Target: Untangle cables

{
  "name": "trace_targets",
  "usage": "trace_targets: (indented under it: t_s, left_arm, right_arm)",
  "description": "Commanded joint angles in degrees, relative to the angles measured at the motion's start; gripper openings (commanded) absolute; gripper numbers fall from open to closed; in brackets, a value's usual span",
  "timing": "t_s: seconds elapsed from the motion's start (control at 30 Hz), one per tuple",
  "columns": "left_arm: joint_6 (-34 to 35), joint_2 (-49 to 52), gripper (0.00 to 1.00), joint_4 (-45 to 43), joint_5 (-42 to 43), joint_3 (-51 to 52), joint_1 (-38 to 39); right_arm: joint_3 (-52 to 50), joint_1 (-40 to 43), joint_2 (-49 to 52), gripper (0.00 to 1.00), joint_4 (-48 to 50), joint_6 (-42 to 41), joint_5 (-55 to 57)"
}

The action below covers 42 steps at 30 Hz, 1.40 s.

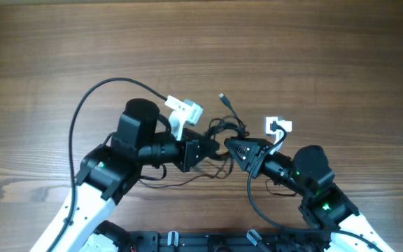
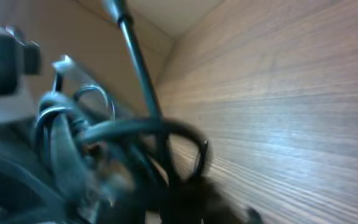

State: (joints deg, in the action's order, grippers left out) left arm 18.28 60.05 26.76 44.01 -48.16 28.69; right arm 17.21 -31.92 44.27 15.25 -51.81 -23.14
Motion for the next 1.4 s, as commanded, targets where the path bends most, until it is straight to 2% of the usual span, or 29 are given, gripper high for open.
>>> trace_targets:
  t_s: [0.0, 0.03, 0.1, 0.13, 0.2, 0.23, 0.3, 0.43, 0.57, 0.67, 0.8, 0.87, 1.03, 1.07, 1.13, 1.17, 1.2, 1.27, 1.3, 1.33, 1.37]
  left_arm:
    - [-1.29, 3.85, 0.18, -0.35, 4.17, -0.52, -0.37]
    - [-0.85, 4.52, 0.39, -0.61, 3.26, -0.52, -0.37]
    - [2.21, 5.25, 0.63, -1.4, 1.31, -0.55, -0.39]
    - [4.13, 5.25, 0.79, -2.05, 0.37, -0.55, -0.39]
    - [9.77, 5.11, 0.97, -4.24, -1.86, -0.55, -0.37]
    - [14.25, 5.11, 1.0, -6.05, -1.95, -0.55, -0.37]
    - [18.21, 5.11, 1.0, -7.26, -2.29, -0.52, -0.07]
    - [24.11, 5.51, 0.99, -7.32, -10.47, -0.52, 2.82]
    - [30.88, 5.66, 0.94, -5.53, -22.12, -0.52, 7.67]
    - [33.55, 6.34, 0.79, -5.49, -26.77, -0.52, 9.73]
    - [38.64, 8.33, 0.75, -5.73, -30.49, -0.52, 10.21]
    - [42.03, 10.05, 0.64, -7.3, -31.98, -0.52, 10.21]
    - [42.42, 13.6, 0.55, -14.93, -29.27, -0.52, 10.56]
    - [42.42, 14.12, 0.44, -15.56, -29.29, -0.52, 10.97]
    - [42.36, 14.99, 0.1, -15.17, -29.35, -0.52, 11.23]
    - [42.12, 15.1, 0.04, -14.21, -29.86, -0.52, 11.06]
    - [41.2, 15.04, 0.04, -12.55, -31.19, -0.52, 10.54]
    - [36.65, 14.19, 0.04, -10.01, -31.71, -0.52, 8.5]
    - [33.11, 13.11, 0.04, -8.61, -31.43, -0.52, 6.6]
    - [29.09, 11.89, 0.04, -7.93, -31.32, -0.52, 4.92]
    - [25.68, 10.8, 0.04, -7.69, -30.97, -0.52, 3.63]
  right_arm:
    - [-0.22, 0.28, 0.42, 0.04, 1.79, -4.74, 0.07]
    - [-0.22, 0.28, 0.42, 0.04, 1.05, -5.99, 1.81]
    - [-0.22, 0.28, 0.42, 0.04, -2.43, -10.25, 7.82]
    - [-0.22, 0.28, 0.42, 0.04, -4.48, -13.97, 11.32]
    - [-0.24, 0.28, 0.42, 0.04, -7.58, -23.82, 18.34]
    - [-0.24, 0.28, 0.59, 0.05, -7.39, -28.3, 20.7]
    - [-0.24, 0.28, 0.83, 0.04, -7.17, -32.63, 21.66]
    - [-0.24, 0.28, 2.45, 0.04, -7.1, -39.82, 20.5]
    - [-0.24, 0.28, 3.98, 0.04, -5.99, -41.83, 19.26]
    - [-0.24, 0.28, 4.0, 0.04, -3.8, -41.81, 18.1]
    - [-0.24, 0.28, 4.0, 0.04, -1.14, -41.77, 14.56]
    - [-0.24, 0.28, 4.02, 0.05, -1.14, -41.7, 13.0]
    - [-0.24, 0.28, 4.02, 0.05, -1.11, -41.24, 12.66]
    - [-0.24, 0.28, 4.02, 0.05, -1.11, -41.24, 12.81]
    - [-0.24, 0.28, 4.02, 0.04, -0.96, -41.11, 12.76]
    - [-0.24, 0.28, 4.0, 0.06, -0.9, -39.63, 12.76]
    - [-0.24, 0.28, 3.96, 0.09, -0.76, -35.54, 12.83]
    - [-0.24, 0.31, 3.89, 0.19, -1.03, -20.2, 13.2]
    - [-0.24, 0.31, 3.89, 0.37, -1.57, -11.76, 12.74]
    - [-0.24, 0.31, 3.8, 0.51, -2.51, -5.81, 12.13]
    - [-0.24, 0.31, 3.56, 0.6, -3.1, -2.89, 11.61]
